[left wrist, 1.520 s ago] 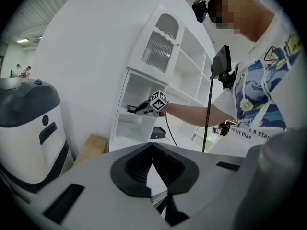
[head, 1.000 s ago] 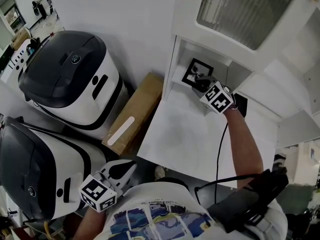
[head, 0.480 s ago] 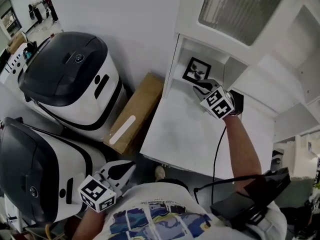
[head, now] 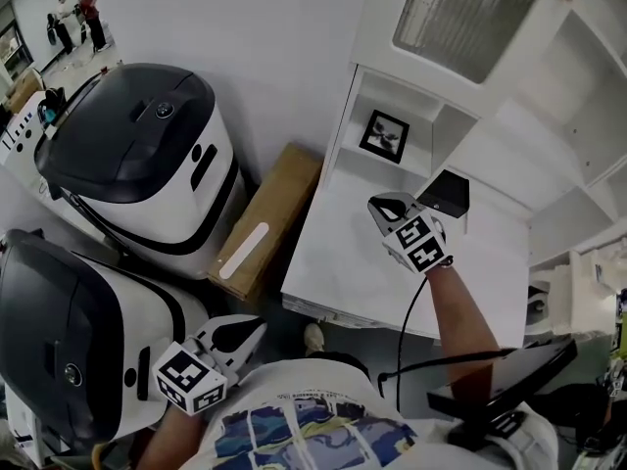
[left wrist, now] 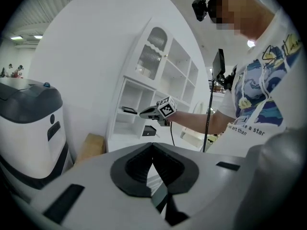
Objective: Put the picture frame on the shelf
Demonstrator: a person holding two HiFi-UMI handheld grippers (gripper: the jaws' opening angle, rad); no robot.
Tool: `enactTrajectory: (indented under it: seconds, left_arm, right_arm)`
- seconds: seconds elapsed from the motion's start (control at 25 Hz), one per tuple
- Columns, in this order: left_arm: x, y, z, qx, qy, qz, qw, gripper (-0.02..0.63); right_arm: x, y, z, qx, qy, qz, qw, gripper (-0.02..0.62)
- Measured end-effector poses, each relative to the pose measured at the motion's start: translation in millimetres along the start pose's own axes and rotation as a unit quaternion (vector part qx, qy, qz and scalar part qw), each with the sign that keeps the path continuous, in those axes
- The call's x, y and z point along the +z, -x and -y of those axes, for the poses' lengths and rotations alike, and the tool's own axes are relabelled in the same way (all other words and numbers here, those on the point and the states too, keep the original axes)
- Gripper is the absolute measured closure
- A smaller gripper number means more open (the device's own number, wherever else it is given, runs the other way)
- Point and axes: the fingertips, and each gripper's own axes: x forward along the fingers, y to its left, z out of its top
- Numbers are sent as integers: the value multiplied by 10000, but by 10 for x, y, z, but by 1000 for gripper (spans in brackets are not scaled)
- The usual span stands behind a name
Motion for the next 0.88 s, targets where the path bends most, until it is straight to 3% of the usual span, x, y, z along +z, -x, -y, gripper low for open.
enactTrajectory:
  seconds: [0.52, 0.88]
  left_arm:
    - [-130, 375, 185, -381, -108, 62, 9992, 594]
    - [-346, 699, 267, -437, -135, 44, 9989, 594]
  right_arm:
    - [36, 431, -1226, 241, -388, 136, 9989, 571]
    - [174, 742, -2055, 356, -837, 403, 9950, 571]
